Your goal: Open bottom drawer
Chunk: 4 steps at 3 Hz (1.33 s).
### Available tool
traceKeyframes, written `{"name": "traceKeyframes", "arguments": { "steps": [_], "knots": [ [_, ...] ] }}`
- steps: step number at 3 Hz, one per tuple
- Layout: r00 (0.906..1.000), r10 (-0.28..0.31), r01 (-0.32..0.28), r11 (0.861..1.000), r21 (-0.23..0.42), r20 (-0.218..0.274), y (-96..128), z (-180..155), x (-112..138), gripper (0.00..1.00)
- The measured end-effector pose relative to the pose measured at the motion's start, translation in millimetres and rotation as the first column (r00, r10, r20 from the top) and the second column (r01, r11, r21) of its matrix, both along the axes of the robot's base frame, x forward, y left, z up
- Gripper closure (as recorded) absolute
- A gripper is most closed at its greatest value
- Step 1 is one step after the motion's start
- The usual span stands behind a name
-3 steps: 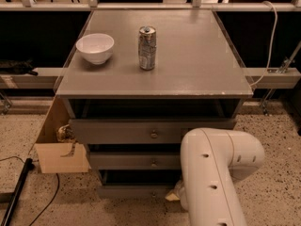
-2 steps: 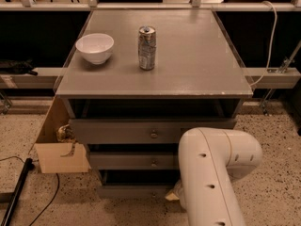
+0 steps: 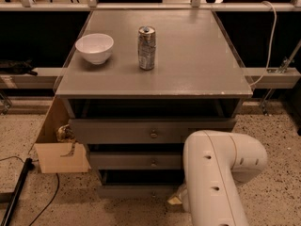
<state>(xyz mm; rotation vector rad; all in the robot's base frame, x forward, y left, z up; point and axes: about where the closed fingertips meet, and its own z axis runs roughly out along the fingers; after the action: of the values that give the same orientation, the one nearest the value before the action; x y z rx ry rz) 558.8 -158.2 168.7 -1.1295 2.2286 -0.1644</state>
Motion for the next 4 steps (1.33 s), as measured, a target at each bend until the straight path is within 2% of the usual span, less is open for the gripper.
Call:
{"name": "traceKeyframes", "arguments": {
  "steps": [1,2,3,4],
  "knots": [
    [0.9993,-0.029,0.029,1.0,0.006,-0.025,-7.7,-13.6,-11.0,0.0],
    [0.9983,-0.031,0.029,0.999,-0.024,-0.049,-9.4,-21.4,-12.9,0.0],
    [0.9982,-0.032,0.031,0.999,-0.026,-0.051,-8.6,-21.8,-12.4,0.25],
    [0.9982,-0.032,0.031,0.999,-0.026,-0.051,-8.6,-21.8,-12.4,0.58]
  ]
}}
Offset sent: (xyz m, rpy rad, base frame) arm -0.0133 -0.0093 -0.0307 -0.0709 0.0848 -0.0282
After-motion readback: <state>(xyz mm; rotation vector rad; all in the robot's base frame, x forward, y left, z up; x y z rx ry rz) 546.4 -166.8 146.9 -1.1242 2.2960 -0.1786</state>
